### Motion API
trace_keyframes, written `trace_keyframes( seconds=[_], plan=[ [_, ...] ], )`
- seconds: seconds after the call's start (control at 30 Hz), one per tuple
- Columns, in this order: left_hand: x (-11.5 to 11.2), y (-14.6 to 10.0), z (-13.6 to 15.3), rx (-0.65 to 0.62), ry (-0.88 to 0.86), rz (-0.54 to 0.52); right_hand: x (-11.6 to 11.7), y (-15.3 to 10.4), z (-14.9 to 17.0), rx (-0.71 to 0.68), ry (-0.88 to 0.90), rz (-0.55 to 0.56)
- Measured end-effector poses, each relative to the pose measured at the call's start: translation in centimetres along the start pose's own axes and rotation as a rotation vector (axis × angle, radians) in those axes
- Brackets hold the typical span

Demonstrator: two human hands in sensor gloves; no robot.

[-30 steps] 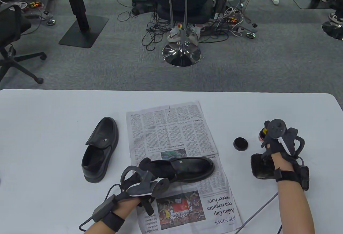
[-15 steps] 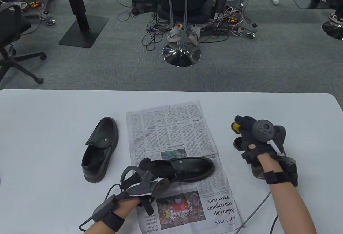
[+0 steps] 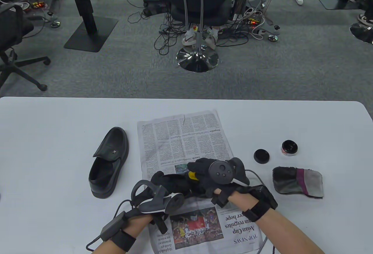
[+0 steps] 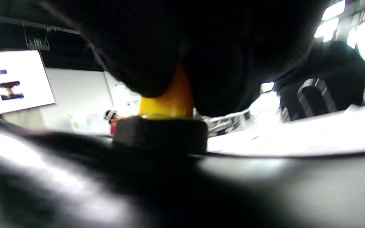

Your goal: Dip and apply built-in sponge shoe polish on shoes

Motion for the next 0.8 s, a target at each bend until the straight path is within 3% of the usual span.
trace_keyframes(
  seconds=[0.03,0.13,0.17,0.2,0.33,0.47,0.53,0.57,0.63,0.77,0.8],
  plan=[
    [0.0,0.0,0.0,0.0,0.0,0.0,0.1,-0.2,0.1,-0.013,0.035,-0.031],
    [0.0,0.0,0.0,0.006,-0.003,0.009,0.3,-0.4,0.5,-0.011,0.403,-0.178],
    [0.0,0.0,0.0,0.005,-0.004,0.01,0.2,-0.3,0.7,-0.011,0.453,-0.195],
    [0.0,0.0,0.0,0.006,-0.004,0.012,0.1,-0.2,1.2,0.015,0.454,-0.172],
    [0.0,0.1,0.0,0.005,-0.005,0.01,0.1,0.1,1.3,0.018,0.148,-0.051],
    [0.0,0.0,-0.1,0.003,0.001,0.012,0.3,-0.8,0.4,-0.004,0.476,-0.166],
    [0.0,0.1,-0.1,0.0,0.002,0.011,-0.2,-0.7,0.5,0.014,0.395,-0.11],
    [0.0,0.1,-0.1,0.0,-0.001,0.012,-0.4,-0.4,0.3,-0.015,0.219,-0.03],
    [0.0,0.1,-0.1,0.001,0.001,0.011,-0.1,-0.2,0.3,-0.033,-0.019,-0.009],
    [0.1,0.0,-0.1,-0.002,-0.001,0.013,0.6,-0.9,0.2,-0.071,0.482,-0.144],
    [0.1,0.0,-0.2,-0.006,-0.003,0.013,0.6,-0.9,0.3,-0.076,0.51,-0.138]
  ],
)
Point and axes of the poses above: the tracker on the back of each hand, its own z axis roughly to the little-finger side, its own y axis roughly from the wrist to the fingertips, x = y × z, the point moved 2 cm from there along y, roughly from the wrist to the fingertips, and after that the axes turned 4 degrees about -z, right-handed, at the moved point
